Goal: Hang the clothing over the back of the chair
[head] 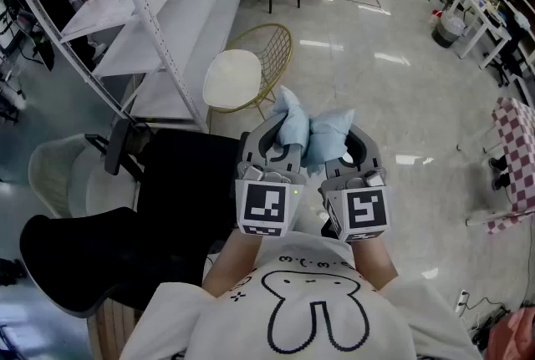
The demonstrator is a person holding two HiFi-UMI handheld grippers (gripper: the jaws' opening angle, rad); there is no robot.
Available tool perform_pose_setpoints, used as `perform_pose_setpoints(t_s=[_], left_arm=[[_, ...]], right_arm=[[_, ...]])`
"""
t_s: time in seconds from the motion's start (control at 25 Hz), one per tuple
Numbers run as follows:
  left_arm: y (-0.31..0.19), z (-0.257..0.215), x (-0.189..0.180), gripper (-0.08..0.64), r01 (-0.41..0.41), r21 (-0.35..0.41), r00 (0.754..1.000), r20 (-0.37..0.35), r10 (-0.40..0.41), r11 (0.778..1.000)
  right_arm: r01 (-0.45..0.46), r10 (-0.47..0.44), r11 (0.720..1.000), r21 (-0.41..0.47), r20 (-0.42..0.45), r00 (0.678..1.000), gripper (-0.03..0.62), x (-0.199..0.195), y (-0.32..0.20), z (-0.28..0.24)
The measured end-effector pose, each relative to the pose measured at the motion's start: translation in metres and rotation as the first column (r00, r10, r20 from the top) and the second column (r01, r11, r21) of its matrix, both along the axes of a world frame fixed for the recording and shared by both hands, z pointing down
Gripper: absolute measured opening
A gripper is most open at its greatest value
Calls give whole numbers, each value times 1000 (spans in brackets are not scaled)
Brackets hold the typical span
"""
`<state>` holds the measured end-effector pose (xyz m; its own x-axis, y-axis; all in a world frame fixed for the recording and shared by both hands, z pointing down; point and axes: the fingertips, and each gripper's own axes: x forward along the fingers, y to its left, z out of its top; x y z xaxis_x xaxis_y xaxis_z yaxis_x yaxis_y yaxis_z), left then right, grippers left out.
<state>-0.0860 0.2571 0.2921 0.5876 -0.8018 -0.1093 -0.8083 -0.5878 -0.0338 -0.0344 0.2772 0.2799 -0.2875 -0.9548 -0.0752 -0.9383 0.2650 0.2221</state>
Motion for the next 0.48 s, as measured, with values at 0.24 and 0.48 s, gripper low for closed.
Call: perform_pose_setpoints(t_s=[0.24,0.48], left_arm=[[-11,2,0,34,16,-11,1000,12,-15,1000],[-52,11,8,34,51,-32,998,26,-51,998]], right_arm=[[22,-22,1000,-14,-5,1000,35,0,-9,5],[54,-53,998,-27,20,998,37,18,-50,11]])
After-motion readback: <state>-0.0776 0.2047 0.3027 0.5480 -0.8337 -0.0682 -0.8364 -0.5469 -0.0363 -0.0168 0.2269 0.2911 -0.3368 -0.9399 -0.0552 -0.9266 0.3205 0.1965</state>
